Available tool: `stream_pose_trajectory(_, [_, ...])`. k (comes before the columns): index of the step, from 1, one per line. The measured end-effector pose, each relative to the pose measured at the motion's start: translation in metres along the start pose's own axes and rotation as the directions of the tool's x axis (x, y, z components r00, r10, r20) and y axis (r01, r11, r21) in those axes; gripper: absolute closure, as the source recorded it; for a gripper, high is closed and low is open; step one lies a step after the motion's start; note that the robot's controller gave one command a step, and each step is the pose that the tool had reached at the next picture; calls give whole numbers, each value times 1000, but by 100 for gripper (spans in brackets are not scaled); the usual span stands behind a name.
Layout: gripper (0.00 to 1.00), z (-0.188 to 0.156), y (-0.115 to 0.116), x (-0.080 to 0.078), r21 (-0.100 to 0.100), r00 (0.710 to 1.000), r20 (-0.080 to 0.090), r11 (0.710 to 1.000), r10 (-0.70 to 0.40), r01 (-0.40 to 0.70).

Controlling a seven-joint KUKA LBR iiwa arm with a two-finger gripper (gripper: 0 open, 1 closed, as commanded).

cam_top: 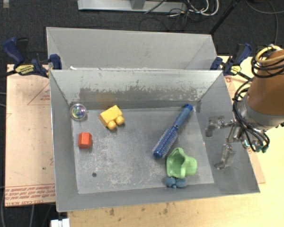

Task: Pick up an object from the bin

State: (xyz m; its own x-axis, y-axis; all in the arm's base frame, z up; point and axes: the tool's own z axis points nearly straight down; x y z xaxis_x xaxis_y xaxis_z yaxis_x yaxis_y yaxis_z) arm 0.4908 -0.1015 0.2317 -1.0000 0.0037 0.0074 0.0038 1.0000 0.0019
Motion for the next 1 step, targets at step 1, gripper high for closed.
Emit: stream_pose_trajectory(1, [0,163,47,-30,2,856,4,856,-517,517])
